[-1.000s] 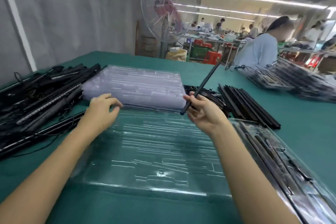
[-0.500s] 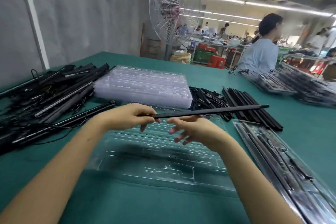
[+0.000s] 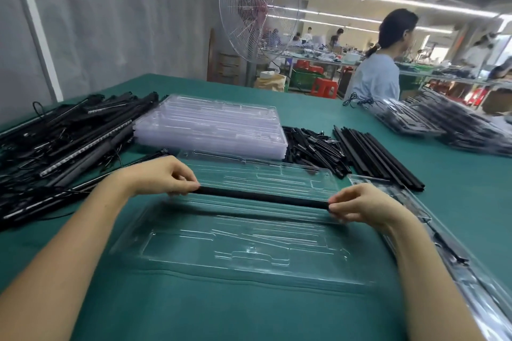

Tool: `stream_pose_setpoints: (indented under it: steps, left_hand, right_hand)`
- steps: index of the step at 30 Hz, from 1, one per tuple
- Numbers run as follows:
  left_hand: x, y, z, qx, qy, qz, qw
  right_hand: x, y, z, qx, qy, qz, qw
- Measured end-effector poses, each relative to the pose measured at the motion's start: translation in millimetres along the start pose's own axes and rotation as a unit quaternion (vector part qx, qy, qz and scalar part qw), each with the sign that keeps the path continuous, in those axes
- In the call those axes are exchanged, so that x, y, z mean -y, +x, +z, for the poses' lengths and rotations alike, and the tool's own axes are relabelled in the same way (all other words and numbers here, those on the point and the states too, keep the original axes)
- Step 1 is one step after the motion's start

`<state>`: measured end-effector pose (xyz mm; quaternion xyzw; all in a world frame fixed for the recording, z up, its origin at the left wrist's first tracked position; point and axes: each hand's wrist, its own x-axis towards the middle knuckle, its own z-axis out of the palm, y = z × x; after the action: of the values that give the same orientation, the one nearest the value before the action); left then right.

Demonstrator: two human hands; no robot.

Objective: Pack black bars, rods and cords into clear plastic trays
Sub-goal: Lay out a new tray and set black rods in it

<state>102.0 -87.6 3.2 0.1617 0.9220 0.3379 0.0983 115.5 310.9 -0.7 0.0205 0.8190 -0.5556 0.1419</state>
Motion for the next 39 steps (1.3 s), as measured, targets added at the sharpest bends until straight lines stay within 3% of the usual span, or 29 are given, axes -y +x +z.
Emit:
stream_pose_setpoints:
  steps: [4,8,18,21,30,34,36,39]
  left_hand:
    - [-8.2,6.7,8.0,-0.026,0.099,0.017,0.995]
    - [-3.7,7.3,10.3,0.004,0.143,-0.013,0.990]
    - [7.6,6.5,1.5,0.010,0.093,-0.050,0.994]
    - [8.4,9.0,4.1,-0.020,0.104,-0.058,0.993]
    - [8.7,13.2,8.3,-0.069,0.130,-0.076,0.986]
    - [14.7,8.9,4.6,-0.138,0.173,-0.155,0.963]
    - [19.0,6.1,2.5,-0.154,0.187,-0.227,0.943]
    - [26.2,9.7,3.7,-0.173,0.121,-0.285,0.935]
  right_hand:
    - [1.7,-0.9,-3.8,-0.028,-0.153,0.007,0.988]
    - [3.8,-1.6,4.8,-0.032,-0.240,0.001,0.970]
    - [5.9,0.4,15.1,-0.052,-0.303,0.007,0.951]
    - [4.9,2.5,15.5,-0.069,-0.324,0.021,0.943]
    - [4.2,1.1,13.2,-0.073,-0.310,0.002,0.948]
    - [4.6,2.2,15.3,-0.078,-0.302,0.006,0.950]
    - [5.9,5.0,11.8,-0.113,-0.241,-0.005,0.964]
    - [12.8,15.8,-0.5,-0.219,-0.150,-0.035,0.963]
